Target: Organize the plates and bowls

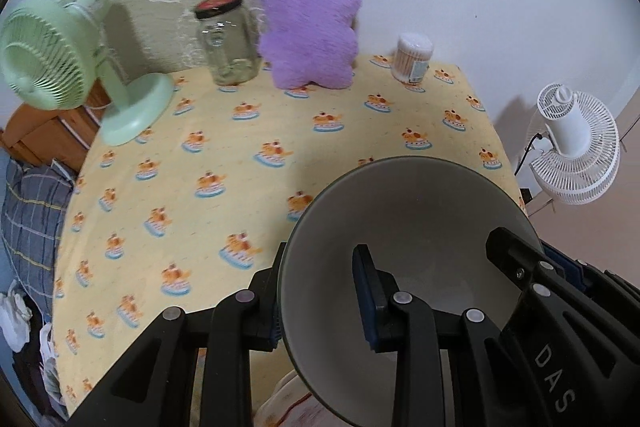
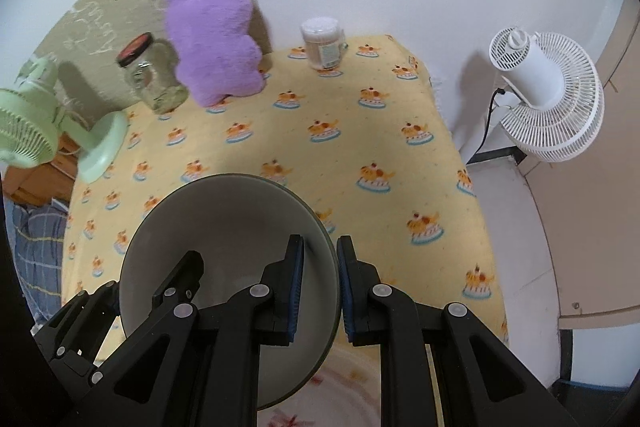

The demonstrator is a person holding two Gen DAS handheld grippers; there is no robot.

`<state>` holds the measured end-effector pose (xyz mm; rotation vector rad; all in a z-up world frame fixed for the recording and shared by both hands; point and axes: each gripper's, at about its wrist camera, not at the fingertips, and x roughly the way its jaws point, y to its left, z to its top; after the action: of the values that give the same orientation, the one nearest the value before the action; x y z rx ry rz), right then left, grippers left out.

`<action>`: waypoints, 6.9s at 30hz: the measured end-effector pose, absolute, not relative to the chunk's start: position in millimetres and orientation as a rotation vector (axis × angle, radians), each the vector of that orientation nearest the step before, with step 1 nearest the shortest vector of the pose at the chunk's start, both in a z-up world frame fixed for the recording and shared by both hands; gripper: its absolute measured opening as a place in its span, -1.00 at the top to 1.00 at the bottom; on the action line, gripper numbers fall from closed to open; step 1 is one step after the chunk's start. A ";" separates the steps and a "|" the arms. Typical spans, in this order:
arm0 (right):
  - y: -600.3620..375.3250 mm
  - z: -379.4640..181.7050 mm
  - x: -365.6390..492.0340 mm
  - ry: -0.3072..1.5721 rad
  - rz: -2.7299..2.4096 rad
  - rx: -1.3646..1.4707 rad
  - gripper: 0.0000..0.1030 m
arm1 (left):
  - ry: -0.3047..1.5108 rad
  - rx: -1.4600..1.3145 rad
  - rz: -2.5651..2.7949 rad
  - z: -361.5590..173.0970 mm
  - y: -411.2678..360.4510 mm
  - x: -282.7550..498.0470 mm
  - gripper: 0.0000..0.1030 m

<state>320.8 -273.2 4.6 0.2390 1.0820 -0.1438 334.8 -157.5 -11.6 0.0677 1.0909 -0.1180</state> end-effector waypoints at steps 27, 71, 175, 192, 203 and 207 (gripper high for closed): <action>-103.6 34.9 222.3 1.046 -0.070 0.176 0.60 | 1.052 0.041 -0.063 20.9 12.2 228.7 0.45; -59.2 -32.0 203.5 1.091 -0.080 0.043 0.61 | 1.108 0.068 -0.095 -45.7 49.1 204.4 0.43; -130.2 -34.9 195.9 1.227 0.163 0.412 0.26 | 1.172 -0.075 -0.373 -23.3 14.4 194.3 -0.09; -224.8 -28.6 194.2 1.217 0.169 0.383 0.26 | 1.164 -0.115 -0.360 -23.8 -76.7 192.7 -0.09; -266.2 -43.3 203.0 1.247 0.151 0.388 0.26 | 1.194 -0.131 -0.364 -38.9 -116.7 200.9 -0.09; -274.9 -49.7 205.8 1.262 0.144 0.389 0.26 | 1.210 -0.138 -0.366 -45.5 -125.2 204.7 -0.09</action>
<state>205.8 -274.9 -49.7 0.3887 1.2617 0.1443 204.7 -125.2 -45.5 -0.1375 1.2103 -0.3661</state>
